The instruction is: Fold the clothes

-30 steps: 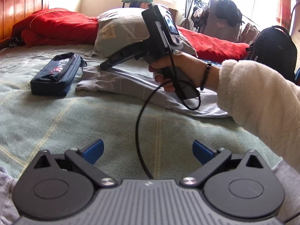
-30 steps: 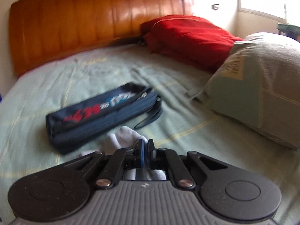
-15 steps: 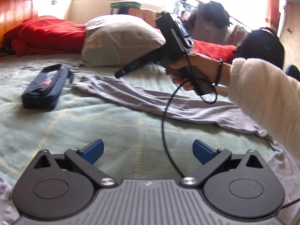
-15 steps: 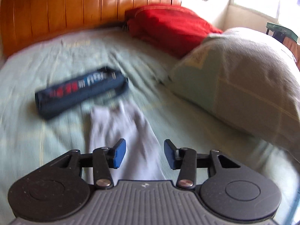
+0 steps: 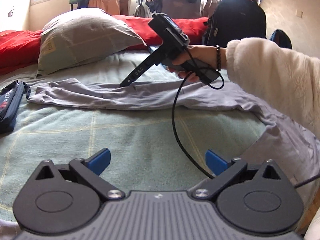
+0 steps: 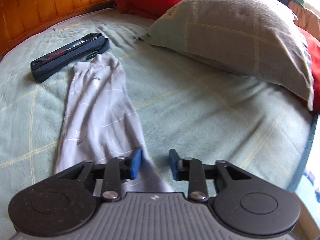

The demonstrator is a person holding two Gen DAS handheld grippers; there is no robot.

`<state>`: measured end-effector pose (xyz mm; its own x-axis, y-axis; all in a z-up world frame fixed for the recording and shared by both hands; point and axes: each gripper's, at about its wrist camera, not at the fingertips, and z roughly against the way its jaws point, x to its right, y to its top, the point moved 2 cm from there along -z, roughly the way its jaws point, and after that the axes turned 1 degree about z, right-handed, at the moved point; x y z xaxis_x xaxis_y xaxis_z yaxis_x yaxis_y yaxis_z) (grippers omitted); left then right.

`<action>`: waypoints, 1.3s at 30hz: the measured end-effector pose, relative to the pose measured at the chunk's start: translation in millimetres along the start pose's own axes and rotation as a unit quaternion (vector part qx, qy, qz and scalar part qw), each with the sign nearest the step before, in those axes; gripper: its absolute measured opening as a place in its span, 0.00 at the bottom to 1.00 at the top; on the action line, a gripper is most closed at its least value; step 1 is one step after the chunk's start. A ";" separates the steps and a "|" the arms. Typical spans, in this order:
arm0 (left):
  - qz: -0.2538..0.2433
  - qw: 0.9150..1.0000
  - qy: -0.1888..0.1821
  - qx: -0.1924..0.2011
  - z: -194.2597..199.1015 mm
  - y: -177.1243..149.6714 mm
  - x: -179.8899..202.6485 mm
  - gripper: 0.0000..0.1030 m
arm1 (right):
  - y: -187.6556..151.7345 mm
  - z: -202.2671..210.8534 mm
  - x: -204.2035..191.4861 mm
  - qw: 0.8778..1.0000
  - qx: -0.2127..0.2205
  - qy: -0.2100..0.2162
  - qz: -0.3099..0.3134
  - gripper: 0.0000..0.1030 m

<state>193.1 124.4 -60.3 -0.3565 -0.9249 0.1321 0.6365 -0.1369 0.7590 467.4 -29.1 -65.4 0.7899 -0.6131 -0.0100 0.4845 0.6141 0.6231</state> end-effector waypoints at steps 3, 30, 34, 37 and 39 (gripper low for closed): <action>-0.003 1.000 0.005 -0.005 -1.5 -2.2 2.0 0.98 | 1.5 -2.7 -5.4 1.000 0.014 -0.011 0.019 0.04; 0.013 1.000 -0.003 0.012 16.5 -4.5 -4.4 0.98 | 41.9 7.6 -21.7 0.996 0.090 -0.007 -0.020 0.32; 0.019 0.999 -0.016 0.023 24.7 -6.2 -4.3 0.98 | 66.0 -23.3 -37.0 0.993 0.109 -0.040 -0.018 0.31; 0.018 0.999 -0.021 0.025 26.0 -10.4 -5.0 0.98 | 74.5 -41.1 -36.8 0.991 0.113 -0.059 -0.028 0.31; 0.019 0.999 -0.022 0.023 25.6 -13.5 -6.4 0.98 | 72.3 -48.6 -35.7 0.992 0.107 -0.051 -0.031 0.31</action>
<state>169.3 141.2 -55.0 -0.3639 -0.9122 0.1882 0.6175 -0.0850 0.7820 492.5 61.4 -58.0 0.7136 -0.7003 0.0179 0.4319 0.4600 0.7758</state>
